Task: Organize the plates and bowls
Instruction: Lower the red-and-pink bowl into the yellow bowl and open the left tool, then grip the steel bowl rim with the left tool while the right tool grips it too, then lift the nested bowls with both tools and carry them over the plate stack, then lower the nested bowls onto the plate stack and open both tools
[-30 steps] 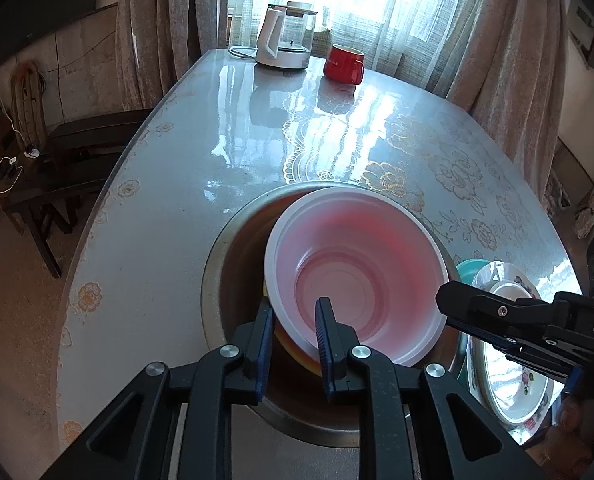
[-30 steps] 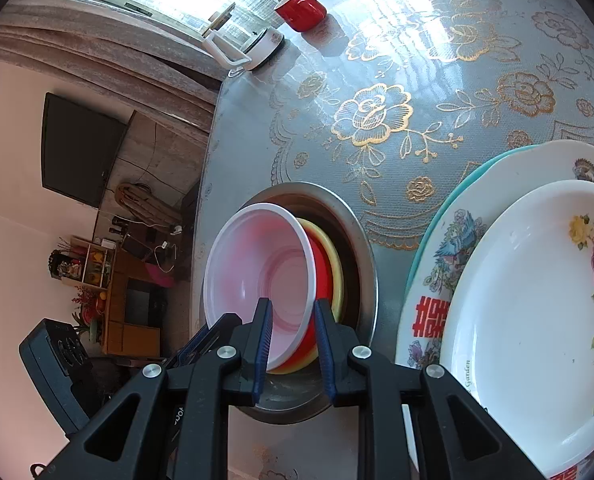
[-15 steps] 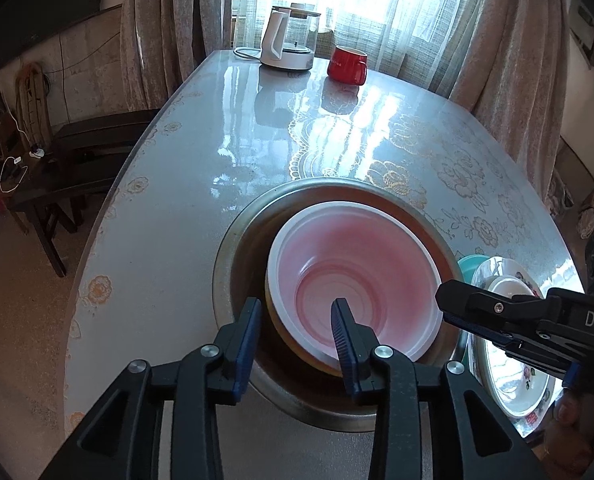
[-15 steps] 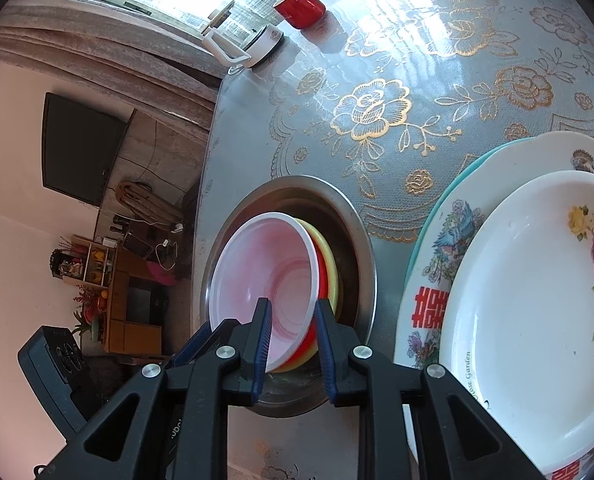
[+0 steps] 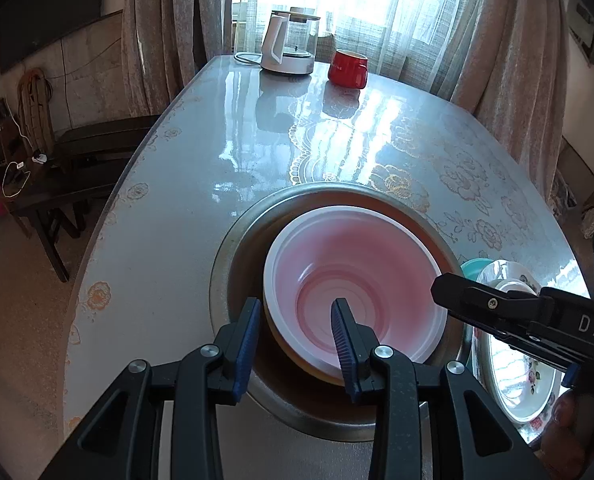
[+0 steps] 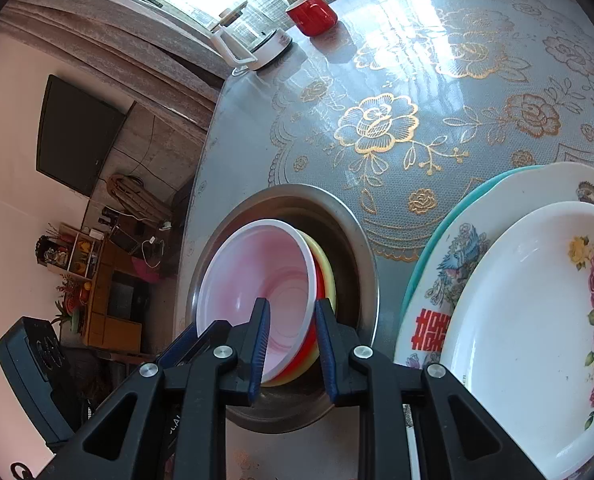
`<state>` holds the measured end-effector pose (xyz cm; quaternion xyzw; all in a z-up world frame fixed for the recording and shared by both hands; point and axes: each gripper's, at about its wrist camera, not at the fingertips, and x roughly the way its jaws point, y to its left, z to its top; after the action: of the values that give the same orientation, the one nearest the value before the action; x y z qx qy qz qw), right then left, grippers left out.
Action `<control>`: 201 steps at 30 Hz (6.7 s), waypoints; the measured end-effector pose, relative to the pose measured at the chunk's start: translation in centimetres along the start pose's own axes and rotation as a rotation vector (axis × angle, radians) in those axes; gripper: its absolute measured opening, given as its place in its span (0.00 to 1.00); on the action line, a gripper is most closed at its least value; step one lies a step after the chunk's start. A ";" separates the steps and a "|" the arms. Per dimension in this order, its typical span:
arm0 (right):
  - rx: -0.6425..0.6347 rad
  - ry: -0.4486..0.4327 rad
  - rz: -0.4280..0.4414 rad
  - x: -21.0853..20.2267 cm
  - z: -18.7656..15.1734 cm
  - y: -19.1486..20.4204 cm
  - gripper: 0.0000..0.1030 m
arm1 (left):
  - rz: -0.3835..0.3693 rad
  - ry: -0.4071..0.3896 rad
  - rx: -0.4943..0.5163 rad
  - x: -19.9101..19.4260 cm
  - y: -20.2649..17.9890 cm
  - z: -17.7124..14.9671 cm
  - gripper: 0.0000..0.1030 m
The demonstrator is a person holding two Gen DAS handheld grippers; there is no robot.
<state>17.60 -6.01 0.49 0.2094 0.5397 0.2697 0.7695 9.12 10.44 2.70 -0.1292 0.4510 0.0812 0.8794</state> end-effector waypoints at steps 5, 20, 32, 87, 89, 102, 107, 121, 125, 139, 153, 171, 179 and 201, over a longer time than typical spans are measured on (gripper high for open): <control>-0.022 -0.036 -0.016 -1.1 0.1 -0.1 0.24 | 0.019 -0.037 0.007 -0.9 0.1 0.2 0.47; -0.031 -0.034 -0.002 -2.0 -0.8 -0.2 0.25 | 0.041 -0.069 -0.032 -2.2 1.3 0.1 0.68; -0.061 -0.012 -0.054 -3.4 -1.9 -0.3 0.30 | 0.048 -0.102 -0.159 -3.3 5.7 -0.8 0.72; -0.145 -0.012 -0.155 3.4 0.0 0.2 0.19 | -0.215 -0.034 -0.144 1.8 4.9 -1.0 0.26; -0.157 -0.015 -0.158 3.3 -0.2 0.2 0.19 | -0.197 -0.042 -0.118 1.7 4.6 -1.1 0.26; -0.178 -0.057 -0.133 1.9 -0.6 0.8 0.19 | -0.172 -0.123 -0.069 -0.3 4.2 -1.2 0.27; -0.190 -0.102 -0.114 0.3 -0.4 1.5 0.19 | -0.164 -0.189 -0.033 -2.0 3.2 -0.5 0.27; -0.159 -0.217 -0.124 -5.9 -0.5 0.3 0.19 | -0.236 -0.252 0.060 -4.4 -1.3 0.9 0.27; -0.143 -0.239 -0.131 -7.6 -0.7 -0.7 0.19 | -0.262 -0.259 0.090 -4.9 -3.2 1.0 0.27; -0.053 -0.330 -0.186 -14.0 -2.8 -4.9 0.19 | -0.364 -0.251 0.193 -5.6 -9.7 -0.3 0.27; 0.021 -0.346 -0.216 -16.7 -5.4 -8.3 0.19 | -0.400 -0.199 0.254 -5.0 -13.3 -2.4 0.27; 0.105 -0.300 -0.241 -15.7 -6.8 -10.5 0.19 | -0.385 -0.133 0.263 -3.3 -13.8 -5.0 0.28; 0.121 -0.275 -0.246 -14.6 -7.0 -10.9 0.20 | -0.368 -0.109 0.246 -2.4 -13.5 -5.4 0.29; 0.112 -0.257 -0.274 -13.7 -6.8 -10.8 0.21 | -0.349 -0.079 0.219 -1.3 -13.4 -5.5 0.30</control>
<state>9.47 -22.87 1.50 0.2092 0.4748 0.1031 0.8487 7.62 -4.04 2.76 -0.1058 0.3932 -0.1166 0.9059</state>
